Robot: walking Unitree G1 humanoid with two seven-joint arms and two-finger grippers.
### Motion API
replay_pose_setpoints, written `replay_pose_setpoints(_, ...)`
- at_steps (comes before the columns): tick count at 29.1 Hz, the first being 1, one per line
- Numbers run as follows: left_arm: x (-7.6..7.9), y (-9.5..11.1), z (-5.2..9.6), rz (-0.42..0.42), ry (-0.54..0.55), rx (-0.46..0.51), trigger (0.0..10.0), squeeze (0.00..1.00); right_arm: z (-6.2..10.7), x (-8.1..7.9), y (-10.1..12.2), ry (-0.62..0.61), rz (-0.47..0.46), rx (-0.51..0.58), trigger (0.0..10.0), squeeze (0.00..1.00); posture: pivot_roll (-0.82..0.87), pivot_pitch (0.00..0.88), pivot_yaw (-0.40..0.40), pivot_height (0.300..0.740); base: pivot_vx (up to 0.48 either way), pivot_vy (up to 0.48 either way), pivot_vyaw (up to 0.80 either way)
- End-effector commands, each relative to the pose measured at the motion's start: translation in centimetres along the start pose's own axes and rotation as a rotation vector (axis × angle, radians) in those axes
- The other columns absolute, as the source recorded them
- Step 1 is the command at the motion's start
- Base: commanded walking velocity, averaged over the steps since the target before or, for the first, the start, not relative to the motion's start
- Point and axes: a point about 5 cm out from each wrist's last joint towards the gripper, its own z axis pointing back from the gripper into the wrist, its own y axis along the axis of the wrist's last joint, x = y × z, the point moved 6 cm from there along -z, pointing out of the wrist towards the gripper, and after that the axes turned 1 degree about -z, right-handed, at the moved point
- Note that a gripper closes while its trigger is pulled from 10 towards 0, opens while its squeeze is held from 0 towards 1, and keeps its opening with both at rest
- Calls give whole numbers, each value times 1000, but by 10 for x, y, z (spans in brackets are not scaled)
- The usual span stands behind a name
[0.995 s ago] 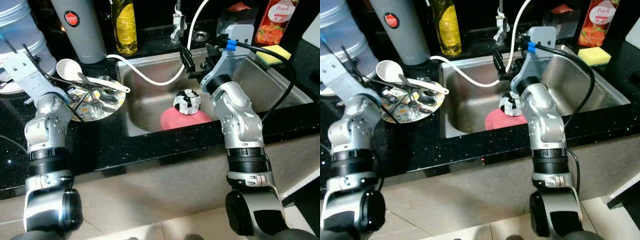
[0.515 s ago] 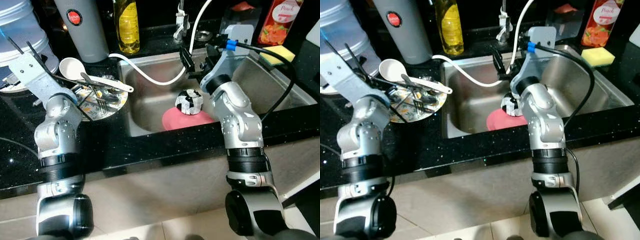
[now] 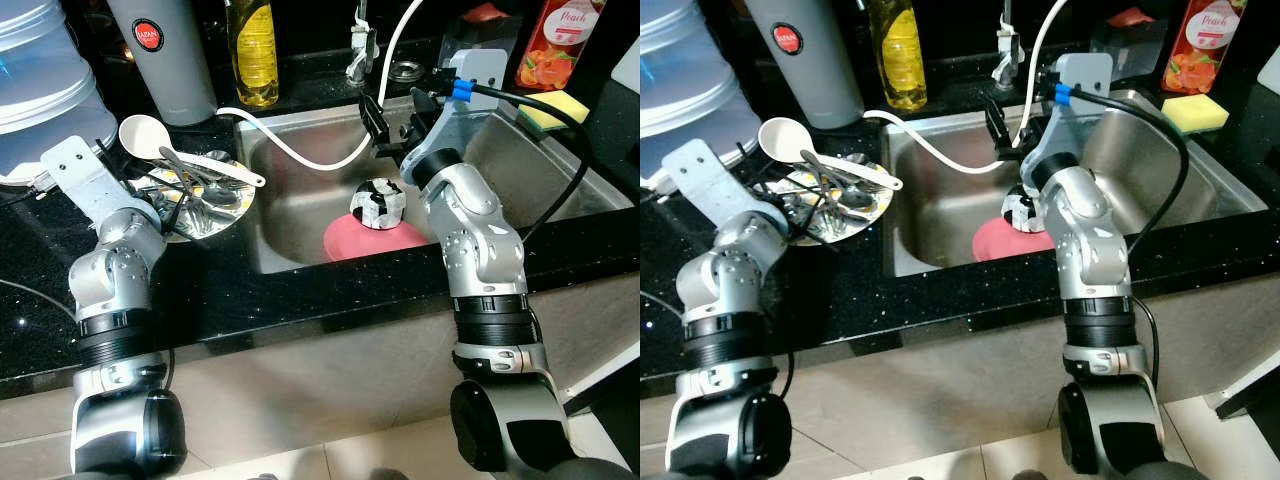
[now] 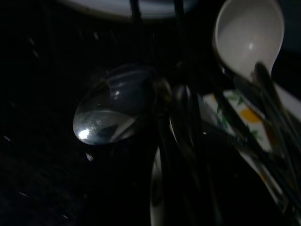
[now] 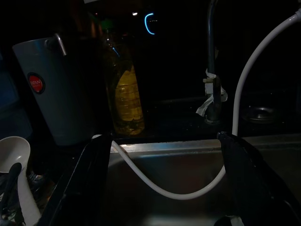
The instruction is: Kitchen organization
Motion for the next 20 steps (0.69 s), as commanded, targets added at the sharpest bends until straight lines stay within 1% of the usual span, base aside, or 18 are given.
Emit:
replay_pose_setpoints(1,-9,10,1,-33,30,44,10000,1000,-1,-7,1,23,-13,1,10000,0,-93,23,87,740,0,0,0)
replay_pose_setpoints(2,-9,10,1,-33,30,44,10000,1000,-1,-7,1,23,-13,1,10000,0,-93,23,87,740,0,0,0)
replay_pose_setpoints(4,-4,29,10,-94,40,157,10000,992,-2,-9,1,29,-15,2,10000,0,-92,19,84,740,0,0,0)
replay_pose_setpoints(5,-1,39,15,-126,45,218,10000,0,-2,-10,1,32,-15,2,10000,0,-92,17,82,740,0,0,0)
replay_pose_setpoints(6,-1,39,15,-126,45,218,10000,0,-2,-10,1,32,-15,2,10000,0,-92,17,82,740,0,0,0)
replay_pose_setpoints(7,4,50,21,-156,35,284,10000,0,-3,-10,1,35,-15,3,10000,0,-92,16,82,740,0,0,0)
replay_pose_setpoints(8,4,50,21,-156,35,284,10000,0,-3,-10,1,35,-15,3,10000,0,-92,16,82,740,0,0,0)
replay_pose_setpoints(10,11,64,28,-202,15,363,10000,0,-3,-11,1,38,-15,3,10000,0,-91,14,81,740,0,0,0)
replay_pose_setpoints(12,14,68,29,-209,2,376,10000,0,-3,-11,1,39,-15,3,10000,0,-91,12,81,740,0,0,0)
replay_pose_setpoints(13,17,69,28,-211,-17,372,10000,0,-3,-11,1,39,-15,3,10000,0,-91,13,83,740,0,0,0)
replay_pose_setpoints(14,23,64,24,-210,-69,328,10000,0,-3,-11,2,38,-16,5,10000,0,-90,13,82,740,0,0,0)
replay_pose_setpoints(15,23,64,24,-210,-69,328,10000,0,-3,-11,2,38,-16,5,10000,0,-90,13,82,740,0,0,0)
replay_pose_setpoints(17,37,52,14,-213,-177,220,10000,0,-3,-11,3,37,-15,8,10000,0,-90,21,82,740,0,0,0)
replay_pose_setpoints(18,37,52,13,-215,-182,211,10000,0,-4,-11,3,37,-15,8,10000,0,-90,21,82,740,0,0,0)
replay_pose_setpoints(19,40,49,9,-220,-199,183,10000,0,-4,-11,3,36,-14,8,10000,0,-87,28,81,740,0,0,0)
replay_pose_setpoints(20,40,49,9,-220,-199,183,10000,0,-4,-11,3,36,-14,8,10000,0,-87,28,81,740,0,0,0)
